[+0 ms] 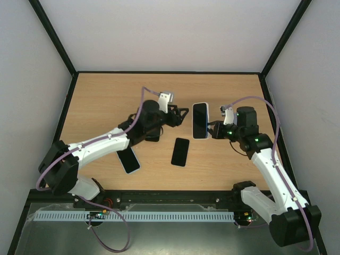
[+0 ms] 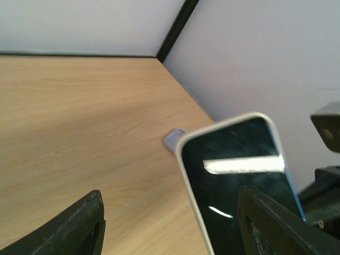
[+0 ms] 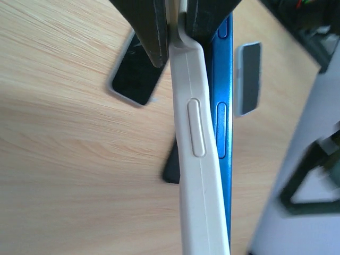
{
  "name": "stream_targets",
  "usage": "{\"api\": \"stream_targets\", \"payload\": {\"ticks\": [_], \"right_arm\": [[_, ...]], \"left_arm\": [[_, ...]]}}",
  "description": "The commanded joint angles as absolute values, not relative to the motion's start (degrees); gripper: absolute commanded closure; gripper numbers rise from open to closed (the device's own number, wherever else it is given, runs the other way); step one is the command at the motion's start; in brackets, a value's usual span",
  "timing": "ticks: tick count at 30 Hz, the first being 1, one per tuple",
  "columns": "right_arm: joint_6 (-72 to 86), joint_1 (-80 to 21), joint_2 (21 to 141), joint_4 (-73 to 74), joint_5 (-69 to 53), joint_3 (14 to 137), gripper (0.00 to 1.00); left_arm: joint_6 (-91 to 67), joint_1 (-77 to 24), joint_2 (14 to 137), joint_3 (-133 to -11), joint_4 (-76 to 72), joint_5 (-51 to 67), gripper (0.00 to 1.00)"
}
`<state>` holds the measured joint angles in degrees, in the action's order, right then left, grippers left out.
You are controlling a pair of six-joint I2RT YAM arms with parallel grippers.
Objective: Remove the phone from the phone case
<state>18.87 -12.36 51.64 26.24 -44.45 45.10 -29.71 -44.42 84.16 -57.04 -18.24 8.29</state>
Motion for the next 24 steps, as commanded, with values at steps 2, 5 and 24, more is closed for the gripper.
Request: {"api": "stream_targets", "payload": {"ticks": [2, 5, 24], "right_arm": [[25.7, -12.2, 56.6, 31.7, -25.2, 47.1, 0.98], [27.3, -12.2, 60.2, 30.7, -23.3, 45.8, 0.98], [29.1, -12.1, 78.6, 29.2, -19.0, 47.7, 0.98]], "left_arm": [[-18.6, -56.0, 84.2, -53.1, -17.9, -15.7, 0.32], [-16.3, -60.0, 87.7, -51.9, -22.2, -17.8, 0.34], [-5.6, -66.5, 106.8, -57.3, -32.3, -16.0, 0.32]]}}
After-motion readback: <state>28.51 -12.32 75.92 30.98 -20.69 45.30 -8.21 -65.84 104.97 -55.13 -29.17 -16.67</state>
